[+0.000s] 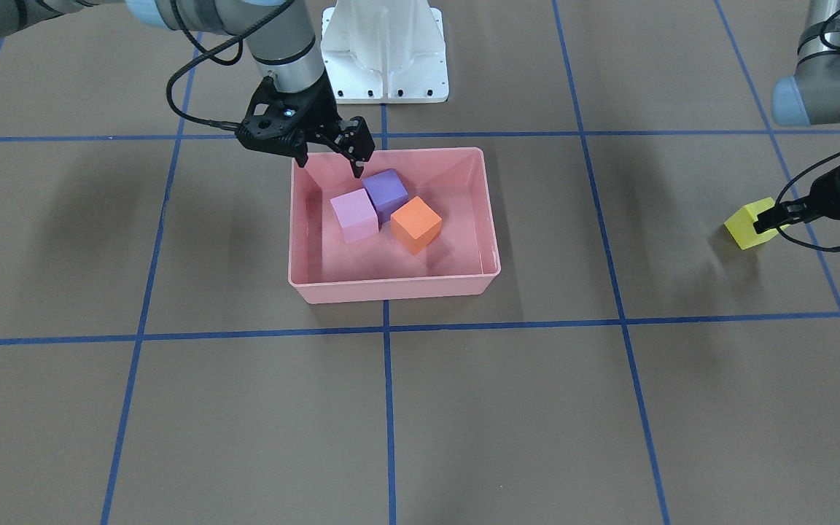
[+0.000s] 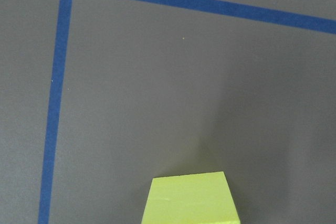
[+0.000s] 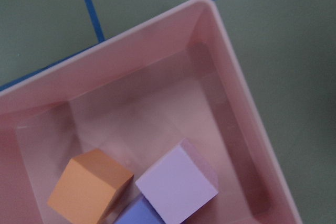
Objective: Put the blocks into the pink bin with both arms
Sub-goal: 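Grasp the yellow cube with the left gripper and lift it while the right gripper withdraws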
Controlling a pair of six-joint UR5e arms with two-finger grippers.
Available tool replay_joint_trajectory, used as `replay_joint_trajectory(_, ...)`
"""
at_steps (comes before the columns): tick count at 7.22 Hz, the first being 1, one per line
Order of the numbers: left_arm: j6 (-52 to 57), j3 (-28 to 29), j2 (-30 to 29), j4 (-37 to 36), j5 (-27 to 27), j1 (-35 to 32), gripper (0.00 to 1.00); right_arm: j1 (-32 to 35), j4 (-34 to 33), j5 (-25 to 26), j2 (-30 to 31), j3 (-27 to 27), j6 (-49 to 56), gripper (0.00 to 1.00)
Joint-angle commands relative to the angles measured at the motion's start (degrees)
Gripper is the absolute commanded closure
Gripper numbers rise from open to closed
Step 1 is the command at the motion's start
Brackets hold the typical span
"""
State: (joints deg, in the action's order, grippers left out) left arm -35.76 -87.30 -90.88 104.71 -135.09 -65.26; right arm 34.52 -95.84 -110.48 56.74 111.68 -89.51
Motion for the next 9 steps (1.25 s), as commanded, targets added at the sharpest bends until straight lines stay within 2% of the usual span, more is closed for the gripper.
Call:
replay_joint_trajectory(1, -3.6, 2.2, -0.1, 4.6, -0.5, 0.9, 0.01, 2.0, -0.3, -1.2, 1.3, 0.4, 2.1, 0.01)
replay_joint_trajectory(2, -5.4, 3.0, 0.0, 7.2, -0.7, 2.4, 0.02, 2.7, -0.3, -1.3, 1.4, 0.5, 2.1, 0.01)
replay_joint_trajectory(3, -5.5, 3.8, 0.0, 8.7, -0.7, 2.5, 0.25, 3.1, -0.3, -1.3, 1.4, 0.4, 2.1, 0.01)
replay_joint_trajectory(4, -5.6, 3.8, 0.0, 8.7, -0.7, 2.5, 0.69, 4.1, -0.3, -1.4, 1.7, 0.5, 2.2, 0.01)
replay_joint_trajectory(5, -5.9, 3.2, 0.0, 8.7, -1.0, 2.5, 0.99, 5.2, -0.3, -1.4, 2.5, 0.7, 4.5, 0.01)
replay_joint_trajectory(7, -15.5, -0.9, -3.1, 8.0, -8.0, 2.6, 1.0, 8.6, -0.5, -3.5, 5.7, 2.2, 8.6, 0.01)
replay_joint_trajectory(9, -29.3, -3.7, -11.7, 8.0, -8.8, 3.6, 1.0, 13.4, -0.4, -6.8, 13.7, 4.9, 20.9, 0.01)
